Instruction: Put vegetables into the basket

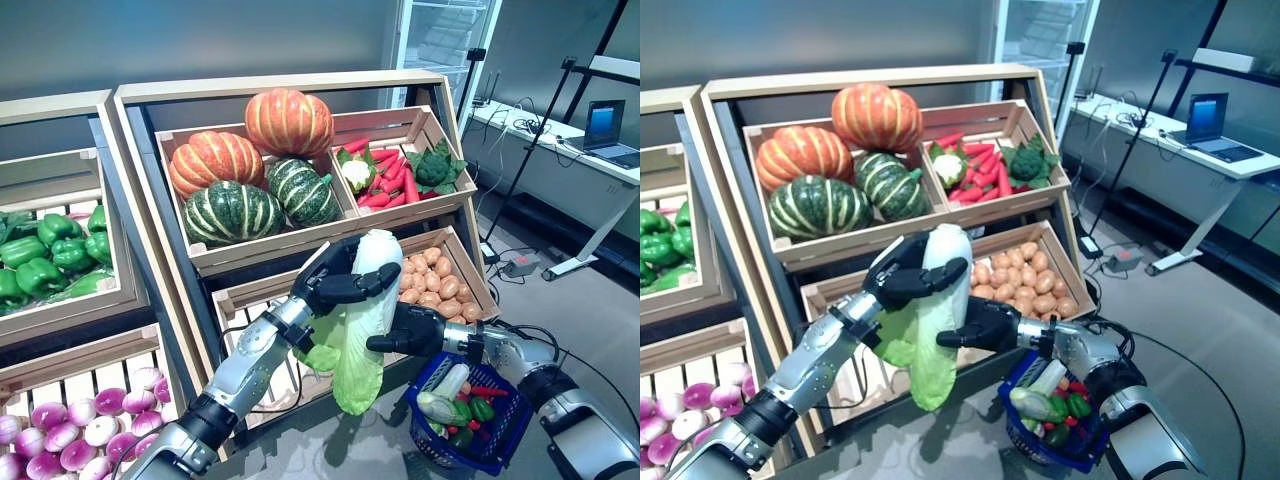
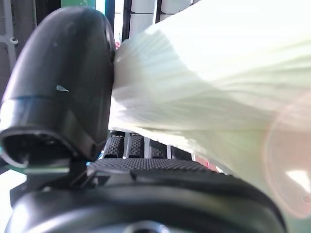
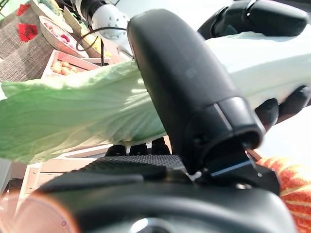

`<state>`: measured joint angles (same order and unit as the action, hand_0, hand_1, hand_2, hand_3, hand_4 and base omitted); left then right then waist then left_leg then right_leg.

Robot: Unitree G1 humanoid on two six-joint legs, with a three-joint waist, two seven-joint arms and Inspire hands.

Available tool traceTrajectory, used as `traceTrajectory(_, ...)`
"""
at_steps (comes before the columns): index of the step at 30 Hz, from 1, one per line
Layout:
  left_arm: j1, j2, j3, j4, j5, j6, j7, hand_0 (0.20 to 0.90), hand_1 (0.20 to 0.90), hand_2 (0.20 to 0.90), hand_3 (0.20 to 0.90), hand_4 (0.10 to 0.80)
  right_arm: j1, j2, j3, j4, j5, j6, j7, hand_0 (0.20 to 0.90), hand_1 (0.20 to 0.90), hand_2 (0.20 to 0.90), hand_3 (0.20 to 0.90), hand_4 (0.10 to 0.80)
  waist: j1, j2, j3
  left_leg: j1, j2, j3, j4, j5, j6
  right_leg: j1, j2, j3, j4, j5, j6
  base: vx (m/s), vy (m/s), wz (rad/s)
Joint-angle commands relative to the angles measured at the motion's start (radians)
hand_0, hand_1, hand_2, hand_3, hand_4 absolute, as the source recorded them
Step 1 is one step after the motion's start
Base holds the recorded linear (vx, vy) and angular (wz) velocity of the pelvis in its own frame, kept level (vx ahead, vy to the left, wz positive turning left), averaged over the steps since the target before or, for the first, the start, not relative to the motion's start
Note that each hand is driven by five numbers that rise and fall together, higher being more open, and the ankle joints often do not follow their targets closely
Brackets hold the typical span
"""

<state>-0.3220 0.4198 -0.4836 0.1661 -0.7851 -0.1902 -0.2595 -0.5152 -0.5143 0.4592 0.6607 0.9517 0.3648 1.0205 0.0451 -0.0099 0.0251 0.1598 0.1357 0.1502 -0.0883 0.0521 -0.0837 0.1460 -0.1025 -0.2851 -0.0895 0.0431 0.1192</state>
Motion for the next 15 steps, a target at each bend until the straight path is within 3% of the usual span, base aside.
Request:
traceTrajectory(1, -0.181, -0.113, -0.063, -0.013, -0.02, -0.068, -0.024, 0.3, 0.3, 0.3, 0.3, 0.4, -0.278, 0.169, -0.031, -0.06, 0.245, -0.09, -0.056, 0.486, 0.486, 0.486, 0.486, 0.524, 0.004, -0.046, -0.011, -0.008, -0.038, 0.006, 0.001, -0.086, 0.028, 0.029, -0.022, 0.013, 0.002, -0.037, -0.019, 0.0, 0.0, 0.0)
traceTrajectory(2, -0.183, -0.115, -0.066, -0.014, -0.021, -0.066, -0.021, 0.3, 0.3, 0.3, 0.3, 0.4, -0.28, 0.177, -0.033, -0.057, 0.247, -0.089, -0.062, 0.427, 0.427, 0.427, 0.427, 0.485, 0.004, -0.046, -0.01, -0.008, -0.038, 0.006, 0.001, -0.086, 0.028, 0.029, -0.022, 0.012, 0.002, -0.037, -0.019, 0.0, 0.0, 0.0)
traceTrajectory(3, -0.185, -0.118, -0.069, -0.016, -0.02, -0.062, -0.019, 0.3, 0.3, 0.3, 0.3, 0.4, -0.281, 0.19, -0.034, -0.055, 0.255, -0.089, -0.072, 0.3, 0.3, 0.3, 0.3, 0.4, 0.005, -0.045, -0.011, -0.008, -0.039, 0.005, 0.001, -0.086, 0.028, 0.029, -0.023, 0.012, 0.002, -0.037, -0.019, 0.0, 0.0, 0.0)
traceTrajectory(15, -0.186, -0.122, -0.069, -0.03, -0.035, -0.045, -0.018, 0.3, 0.3, 0.3, 0.3, 0.4, -0.289, 0.212, -0.04, -0.029, 0.248, -0.084, -0.13, 0.3, 0.3, 0.3, 0.3, 0.4, 0.007, -0.044, -0.014, -0.006, -0.037, 0.007, 0.001, -0.087, 0.028, 0.031, -0.022, 0.013, 0.002, -0.039, -0.019, 0.0, 0.0, 0.0)
